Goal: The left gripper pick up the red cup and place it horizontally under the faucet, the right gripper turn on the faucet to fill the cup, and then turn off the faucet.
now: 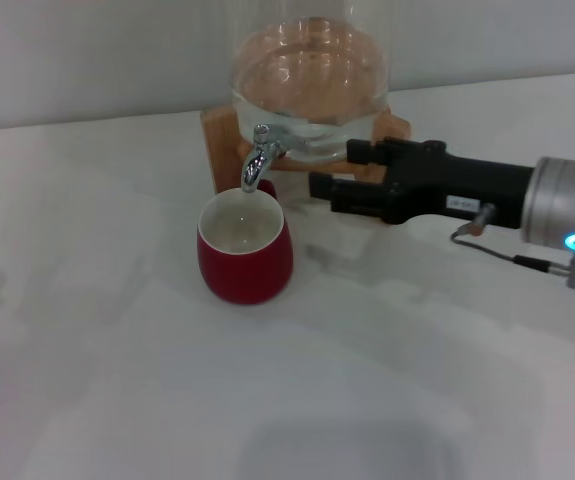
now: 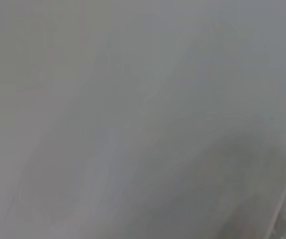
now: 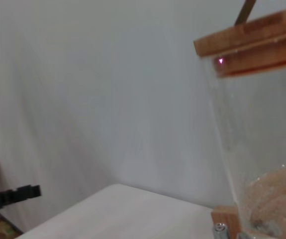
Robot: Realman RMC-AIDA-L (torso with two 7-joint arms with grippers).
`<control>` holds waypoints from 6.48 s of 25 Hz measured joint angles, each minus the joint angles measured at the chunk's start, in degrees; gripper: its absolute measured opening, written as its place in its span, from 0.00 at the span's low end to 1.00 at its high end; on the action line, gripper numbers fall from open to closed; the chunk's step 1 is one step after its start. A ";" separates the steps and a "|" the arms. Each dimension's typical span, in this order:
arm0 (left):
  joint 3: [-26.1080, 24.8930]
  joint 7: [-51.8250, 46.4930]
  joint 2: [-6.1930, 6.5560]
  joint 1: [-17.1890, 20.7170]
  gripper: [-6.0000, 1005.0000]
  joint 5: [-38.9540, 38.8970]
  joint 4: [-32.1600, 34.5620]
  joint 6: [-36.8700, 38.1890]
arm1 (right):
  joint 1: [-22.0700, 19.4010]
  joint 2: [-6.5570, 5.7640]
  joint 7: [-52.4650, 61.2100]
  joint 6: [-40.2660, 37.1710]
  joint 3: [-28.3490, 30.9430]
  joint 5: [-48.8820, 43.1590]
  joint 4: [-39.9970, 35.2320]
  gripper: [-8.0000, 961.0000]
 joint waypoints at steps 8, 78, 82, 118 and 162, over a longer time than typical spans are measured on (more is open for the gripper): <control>0.09 -0.02 -0.03 -0.12 0.87 0.19 0.10 -0.31 | 0.94 0.03 0.57 -9.01 -6.18 -1.07 -0.14 0.81; 3.91 2.31 -0.12 13.64 0.86 -6.99 8.02 -9.71 | -9.46 0.14 0.10 -4.01 0.20 -2.24 -7.60 0.81; 3.89 2.32 -0.09 13.51 0.86 -8.05 6.35 -9.79 | -9.21 0.04 0.12 -3.39 0.83 -2.23 -7.18 0.81; 0.74 1.72 0.14 7.17 0.86 -5.68 2.57 -9.93 | -7.45 0.14 -6.63 12.32 2.15 -3.61 -9.64 0.81; -2.59 0.66 0.14 4.70 0.86 -3.40 1.69 -10.27 | -0.74 0.11 7.40 -30.06 -29.15 -13.31 -13.26 0.81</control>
